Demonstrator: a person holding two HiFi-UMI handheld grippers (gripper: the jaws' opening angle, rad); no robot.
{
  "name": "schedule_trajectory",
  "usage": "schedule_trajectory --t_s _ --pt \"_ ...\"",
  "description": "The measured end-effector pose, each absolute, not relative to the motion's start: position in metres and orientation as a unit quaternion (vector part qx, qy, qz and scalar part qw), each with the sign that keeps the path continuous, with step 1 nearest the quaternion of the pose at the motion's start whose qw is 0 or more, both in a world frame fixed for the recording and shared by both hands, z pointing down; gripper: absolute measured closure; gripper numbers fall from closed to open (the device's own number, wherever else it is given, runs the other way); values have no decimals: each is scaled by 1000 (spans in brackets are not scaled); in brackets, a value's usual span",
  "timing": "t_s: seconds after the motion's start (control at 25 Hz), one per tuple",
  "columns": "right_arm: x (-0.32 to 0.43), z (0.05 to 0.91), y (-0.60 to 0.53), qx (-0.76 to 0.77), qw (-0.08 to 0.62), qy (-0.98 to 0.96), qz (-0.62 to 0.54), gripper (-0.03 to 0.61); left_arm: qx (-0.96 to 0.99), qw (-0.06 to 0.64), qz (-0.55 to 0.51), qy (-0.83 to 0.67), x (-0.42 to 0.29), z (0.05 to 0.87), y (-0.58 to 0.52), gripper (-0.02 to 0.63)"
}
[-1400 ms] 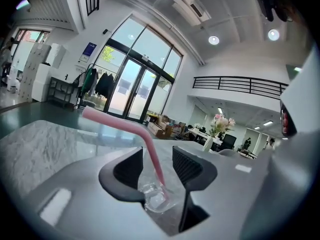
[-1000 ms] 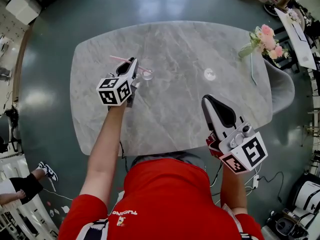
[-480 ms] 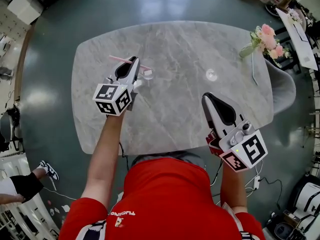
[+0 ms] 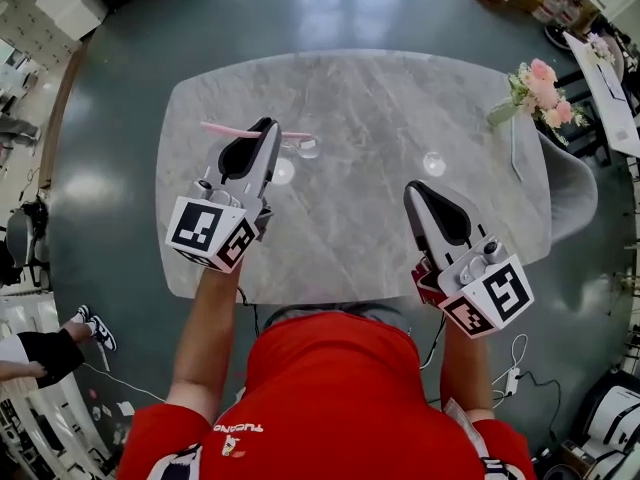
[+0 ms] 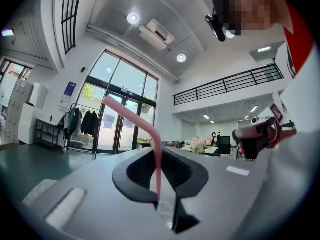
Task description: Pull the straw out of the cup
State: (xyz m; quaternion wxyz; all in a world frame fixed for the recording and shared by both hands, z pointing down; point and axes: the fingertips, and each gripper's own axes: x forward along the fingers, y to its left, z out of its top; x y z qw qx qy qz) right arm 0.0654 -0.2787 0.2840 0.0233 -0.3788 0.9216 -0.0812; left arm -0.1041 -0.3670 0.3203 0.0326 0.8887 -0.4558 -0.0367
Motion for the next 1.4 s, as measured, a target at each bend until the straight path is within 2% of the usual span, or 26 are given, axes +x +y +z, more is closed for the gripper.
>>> schedule_trajectory --t_s 0.48,1.4 --pt "59 287 -257 -355 38 930 -86 578 874 5 -71 -480 -116 268 -283 577" --pt "44 284 -216 -331 35 941 -66 578 869 -8 -83 -488 -115 248 -215 577"
